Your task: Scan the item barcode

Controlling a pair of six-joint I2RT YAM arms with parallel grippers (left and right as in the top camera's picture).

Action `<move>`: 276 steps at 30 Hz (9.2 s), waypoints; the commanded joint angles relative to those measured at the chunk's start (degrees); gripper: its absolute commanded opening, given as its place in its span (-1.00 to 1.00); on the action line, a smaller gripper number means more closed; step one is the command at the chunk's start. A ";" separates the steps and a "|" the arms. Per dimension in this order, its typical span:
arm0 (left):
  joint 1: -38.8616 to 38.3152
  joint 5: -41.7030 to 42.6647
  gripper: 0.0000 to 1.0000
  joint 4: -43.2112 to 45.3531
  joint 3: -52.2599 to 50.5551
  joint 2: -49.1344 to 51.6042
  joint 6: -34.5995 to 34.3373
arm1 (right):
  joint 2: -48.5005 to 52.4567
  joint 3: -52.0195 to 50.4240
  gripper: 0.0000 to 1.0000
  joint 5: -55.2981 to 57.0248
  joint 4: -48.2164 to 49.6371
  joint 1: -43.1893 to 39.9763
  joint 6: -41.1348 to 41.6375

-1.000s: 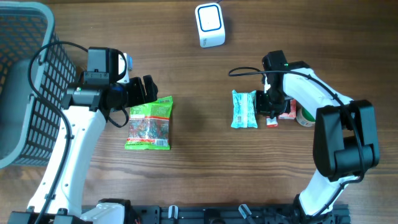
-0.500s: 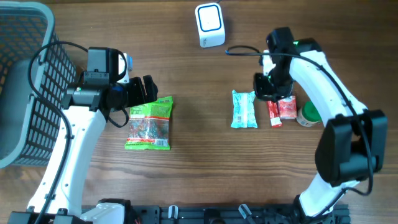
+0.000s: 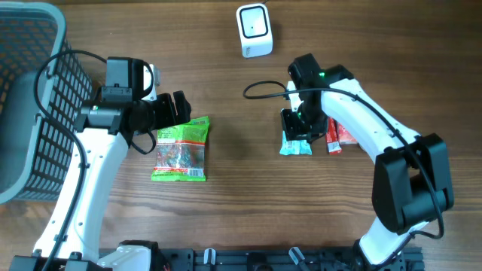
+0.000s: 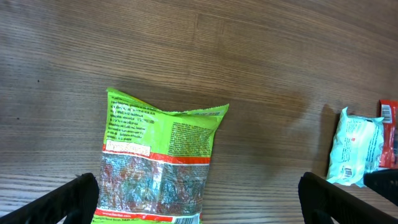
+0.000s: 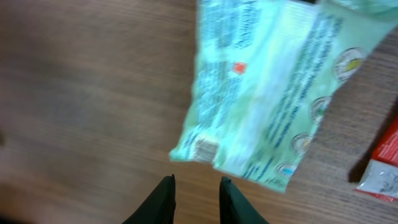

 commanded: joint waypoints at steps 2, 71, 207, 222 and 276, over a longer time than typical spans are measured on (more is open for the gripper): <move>-0.26 0.48 1.00 0.11 0.20 0.09 -0.28 | -0.50 -4.20 -0.53 2.51 4.07 0.04 4.31; -0.26 0.48 1.00 0.11 0.20 0.09 -0.31 | -16.81 -35.87 -0.91 -2.19 34.07 0.79 4.39; 1.51 -9.35 -0.92 12.94 -15.61 19.82 -0.35 | -19.78 -18.18 0.80 -13.14 27.45 0.74 -0.52; -3.45 2.32 -0.92 13.57 -15.58 21.46 -1.51 | -16.04 -18.18 0.80 -18.80 28.11 0.74 1.36; -10.95 -2.36 -0.91 12.41 -13.22 16.37 -8.85 | -0.63 -18.18 0.63 -21.46 39.28 12.26 25.00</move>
